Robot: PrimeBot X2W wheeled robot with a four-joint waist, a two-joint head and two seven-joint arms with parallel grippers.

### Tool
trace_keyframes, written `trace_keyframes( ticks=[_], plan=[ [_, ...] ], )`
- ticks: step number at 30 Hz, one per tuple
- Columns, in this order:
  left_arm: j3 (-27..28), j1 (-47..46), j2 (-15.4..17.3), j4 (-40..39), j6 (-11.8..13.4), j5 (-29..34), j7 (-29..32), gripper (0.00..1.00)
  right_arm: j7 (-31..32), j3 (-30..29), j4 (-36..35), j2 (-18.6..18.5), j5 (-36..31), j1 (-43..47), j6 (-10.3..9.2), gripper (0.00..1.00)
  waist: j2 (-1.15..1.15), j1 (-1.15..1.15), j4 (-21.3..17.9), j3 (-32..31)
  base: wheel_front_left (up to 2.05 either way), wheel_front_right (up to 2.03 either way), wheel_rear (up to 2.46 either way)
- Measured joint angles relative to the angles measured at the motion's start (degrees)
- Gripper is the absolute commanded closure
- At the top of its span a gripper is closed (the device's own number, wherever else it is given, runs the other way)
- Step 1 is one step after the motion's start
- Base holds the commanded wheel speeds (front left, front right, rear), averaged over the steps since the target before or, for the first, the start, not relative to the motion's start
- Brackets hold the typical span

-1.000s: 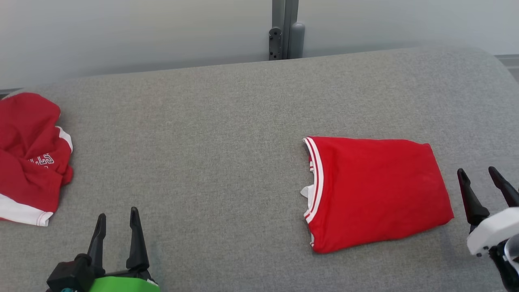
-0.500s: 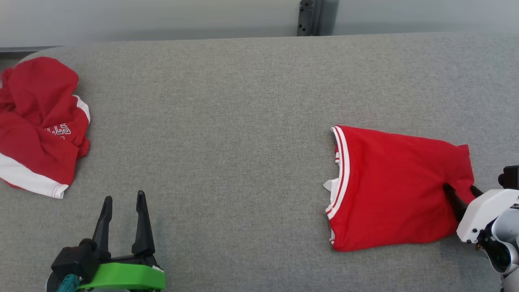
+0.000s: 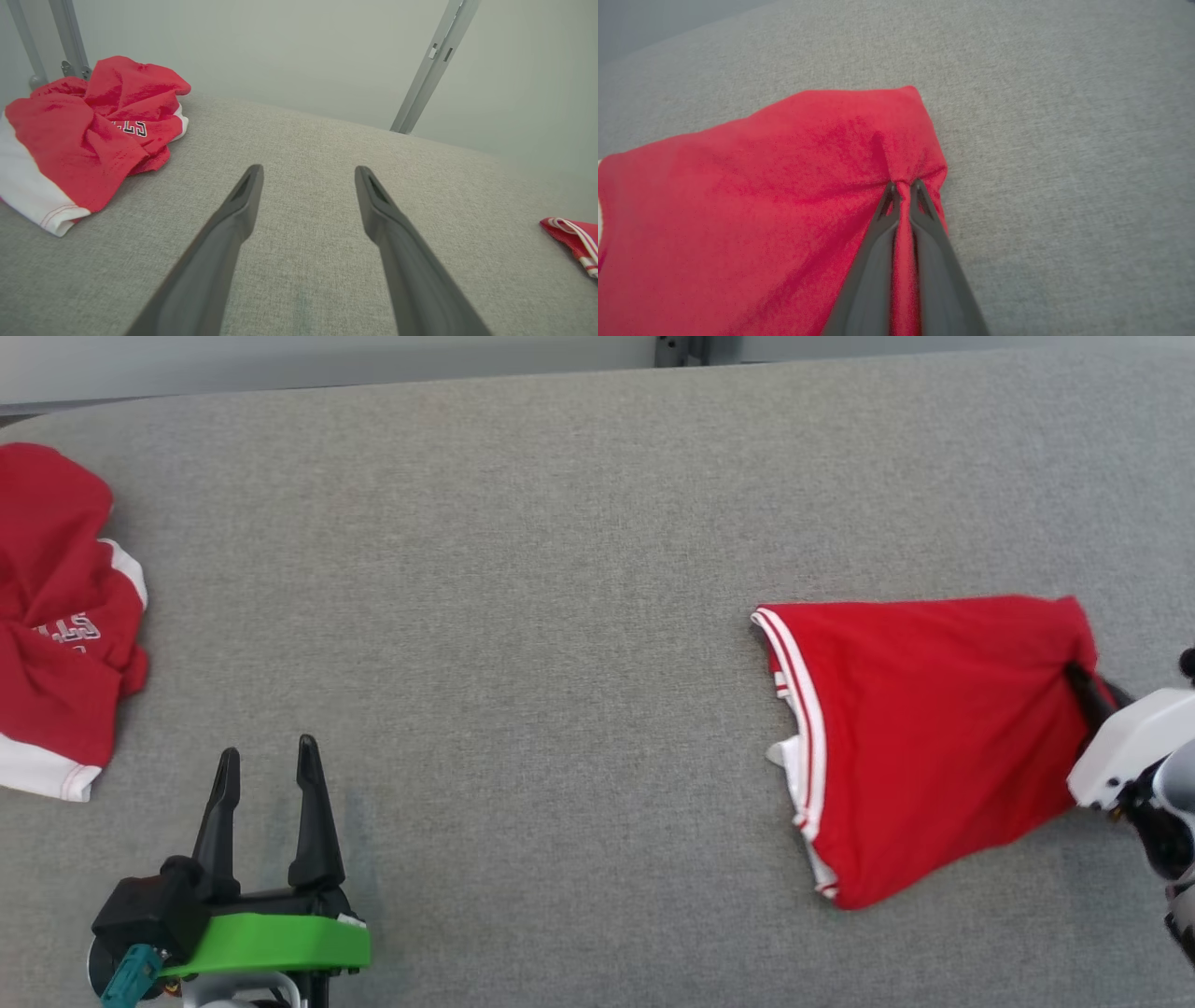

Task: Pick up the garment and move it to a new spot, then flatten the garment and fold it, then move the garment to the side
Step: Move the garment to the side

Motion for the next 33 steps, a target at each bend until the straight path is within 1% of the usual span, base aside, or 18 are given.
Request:
trace_keyframes(
  ticks=[5, 9, 12, 16, 17, 18, 19, 21, 23, 26, 30, 33],
  plan=[
    [0.73, -1.70, -0.01, -0.32, -1.07, 2.34, -0.08, 0.00, -3.83, -2.64, 1.12, -3.44, -3.30, -5.75, -0.01, 1.00, 0.00, 0.00, -2.60, 2.58, 0.00, 0.00, 0.00],
    [0.88, -3.69, -0.01, -0.80, -2.15, 4.65, -0.08, 0.00, -5.68, -5.90, 3.91, -6.19, -7.10, -10.72, -0.01, 1.00, 0.00, 0.00, -4.29, 5.52, 0.00, 0.00, 0.00],
    [0.99, -4.88, 0.00, -1.09, -2.74, 5.59, -0.08, 0.00, -8.01, -8.37, 7.23, -8.01, -11.38, -14.50, -0.01, 1.00, 0.00, 0.00, -5.15, 8.11, 0.00, 0.00, 0.00],
    [1.33, -5.49, 0.18, -1.46, -3.22, 6.27, -0.08, 0.00, -11.44, -12.58, 13.12, -9.45, -16.41, -19.64, -0.01, 1.00, 0.00, 0.00, -5.92, 11.19, 0.00, 0.00, 0.00],
    [1.40, -5.52, 0.22, -1.53, -3.32, 6.53, -0.08, 0.00, -12.04, -13.35, 14.67, -9.49, -17.78, -20.70, -0.01, 0.58, 0.00, 0.00, -6.04, 11.80, 0.00, 0.00, 0.00],
    [1.48, -5.52, 0.22, -1.53, -3.35, 6.59, -0.08, 0.00, -12.22, -13.85, 16.34, -9.43, -19.30, -21.52, -0.01, 0.00, 0.00, 0.00, -6.15, 12.33, 0.00, 0.00, 0.00],
    [1.71, -5.50, 0.21, -1.54, -3.36, 6.60, -0.07, 0.00, -12.23, -14.22, 17.81, -9.21, -20.70, -22.18, -0.01, 0.00, 0.00, 0.01, -6.24, 12.76, 0.00, 0.00, 0.00],
    [2.45, -5.48, 0.23, -1.70, -3.37, 6.60, -0.07, 0.00, -15.68, -16.28, 19.61, -8.67, -23.68, -23.27, -0.01, 0.00, 0.00, 0.01, -6.43, 13.21, 0.00, 0.00, 0.00],
    [2.81, -5.33, 0.21, -1.69, -3.38, 6.60, -0.08, 0.00, -19.22, -17.50, 20.09, -8.69, -26.83, -24.36, -0.01, 0.00, 0.00, 0.01, -6.52, 12.96, 0.00, 0.00, 0.00],
    [3.23, -4.76, 0.18, -1.26, -3.42, 6.16, -0.08, 0.00, -22.68, -18.41, 19.33, -7.21, -30.37, -24.57, -0.01, 0.00, 0.00, 0.01, -6.64, 11.81, 0.00, 0.00, 0.00],
    [3.07, -3.60, 0.10, 0.20, -3.43, 5.16, -0.08, 0.00, -23.92, -17.45, 12.11, -3.54, -30.58, -21.41, -0.01, 0.00, 0.00, 0.01, -6.88, 8.97, 0.00, 0.00, 0.00],
    [2.41, -2.04, 0.07, 1.25, -3.15, 3.78, -0.07, 0.00, -24.06, -16.71, 1.35, -1.37, -29.04, -14.50, -0.01, 0.00, 0.00, 0.00, -7.16, 5.91, 0.00, 0.00, 0.00]
  ],
)
